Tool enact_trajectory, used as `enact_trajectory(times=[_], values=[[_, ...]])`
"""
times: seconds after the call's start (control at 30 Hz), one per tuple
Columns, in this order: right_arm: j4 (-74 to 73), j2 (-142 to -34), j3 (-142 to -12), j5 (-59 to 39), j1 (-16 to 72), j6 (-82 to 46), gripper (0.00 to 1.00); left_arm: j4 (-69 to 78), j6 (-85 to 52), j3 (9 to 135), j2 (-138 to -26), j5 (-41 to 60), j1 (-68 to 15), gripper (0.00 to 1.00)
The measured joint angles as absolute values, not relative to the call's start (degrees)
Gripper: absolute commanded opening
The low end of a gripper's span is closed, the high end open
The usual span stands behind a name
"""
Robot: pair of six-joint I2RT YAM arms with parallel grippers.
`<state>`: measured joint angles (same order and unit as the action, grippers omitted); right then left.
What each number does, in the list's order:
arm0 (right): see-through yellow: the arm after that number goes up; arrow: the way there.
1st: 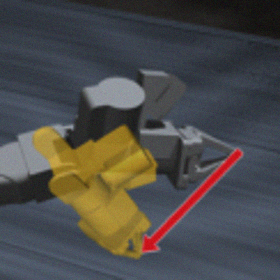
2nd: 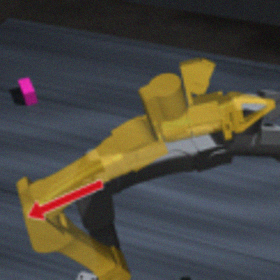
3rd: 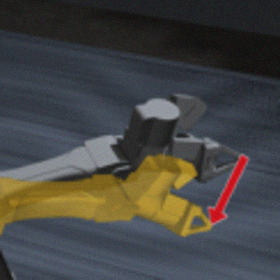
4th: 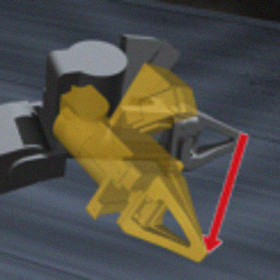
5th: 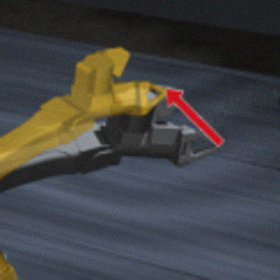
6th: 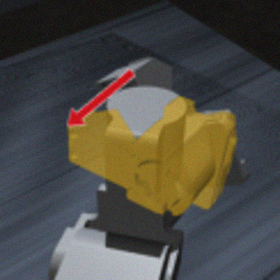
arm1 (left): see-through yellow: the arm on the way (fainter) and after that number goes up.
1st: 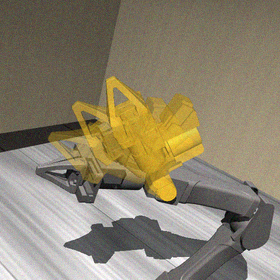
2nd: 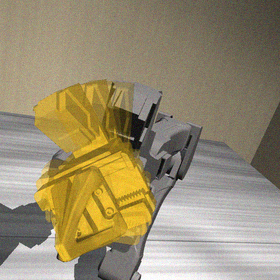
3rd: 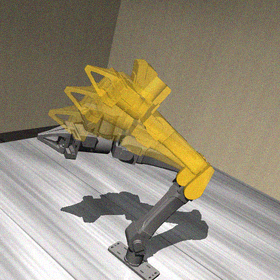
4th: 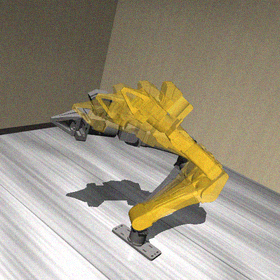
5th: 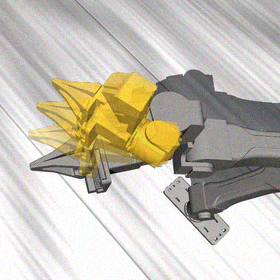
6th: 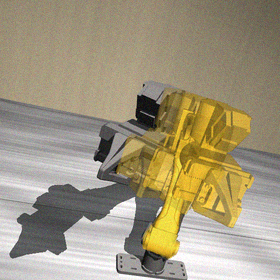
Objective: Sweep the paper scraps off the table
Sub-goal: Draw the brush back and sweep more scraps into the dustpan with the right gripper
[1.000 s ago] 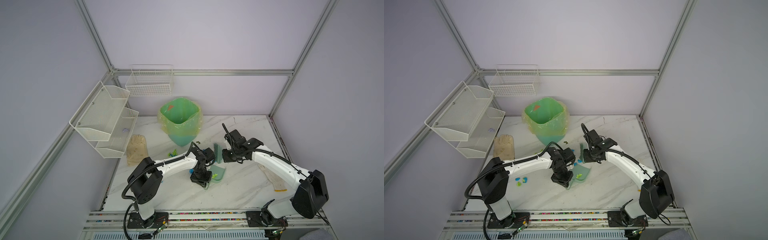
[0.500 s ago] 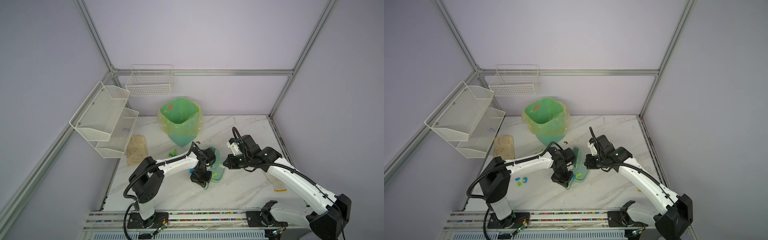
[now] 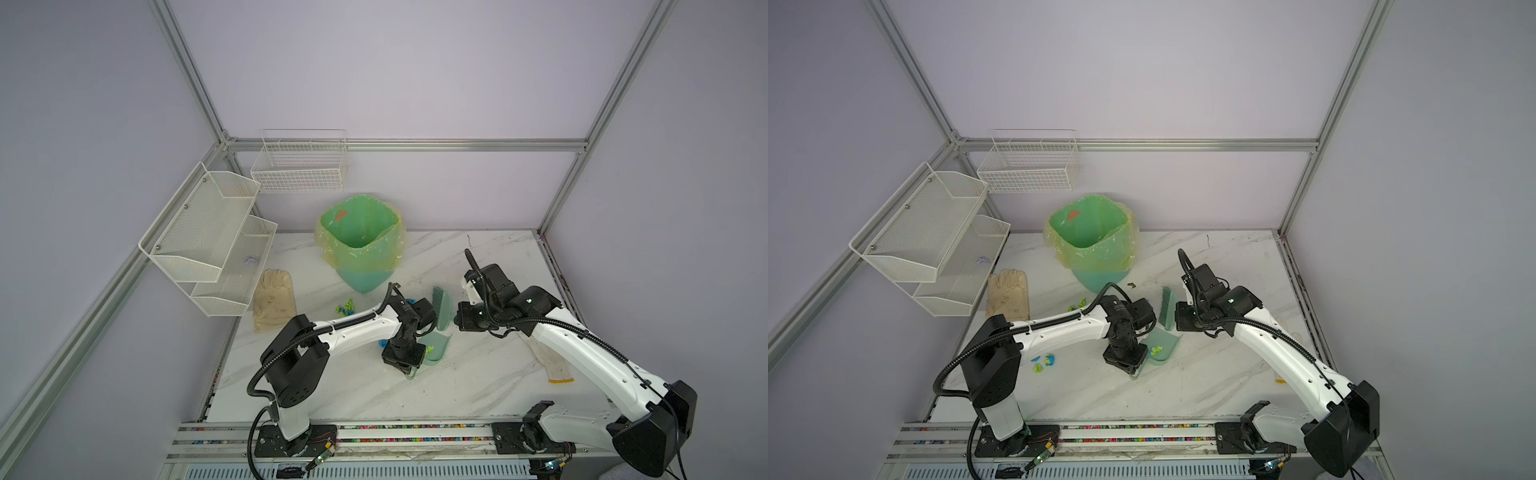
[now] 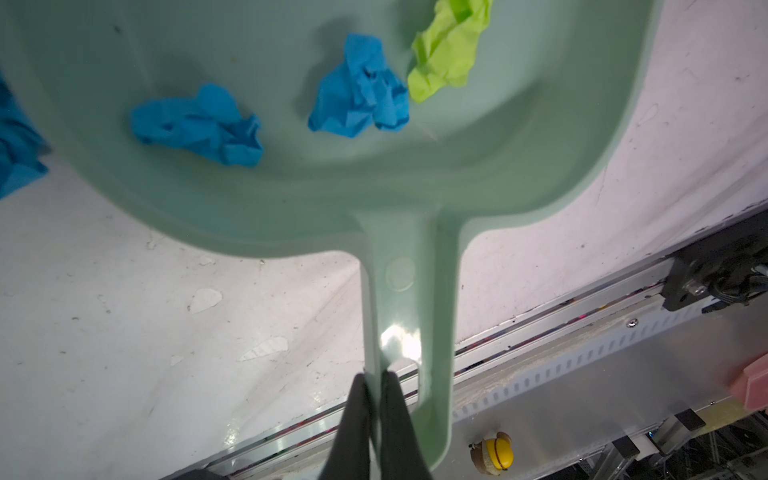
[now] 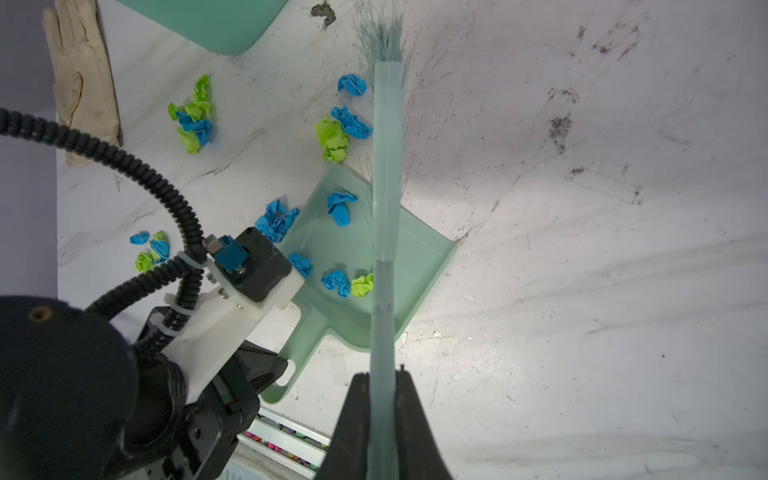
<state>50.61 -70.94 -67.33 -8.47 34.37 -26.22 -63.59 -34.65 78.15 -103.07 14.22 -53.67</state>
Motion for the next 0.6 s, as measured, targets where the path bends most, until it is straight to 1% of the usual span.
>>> enact_trajectory(times=[0.37, 0.6], values=[[52.58, -70.83, -71.02, -5.56, 23.00, -23.24, 0.00, -65.41, -34.68, 83.29, -103.07, 10.76, -54.02, 0.00], [51.79, -71.83, -72.25, -3.38, 20.67, -23.27, 0.00, -65.28, -34.83, 87.29, -103.09, 7.40, -54.02, 0.00]])
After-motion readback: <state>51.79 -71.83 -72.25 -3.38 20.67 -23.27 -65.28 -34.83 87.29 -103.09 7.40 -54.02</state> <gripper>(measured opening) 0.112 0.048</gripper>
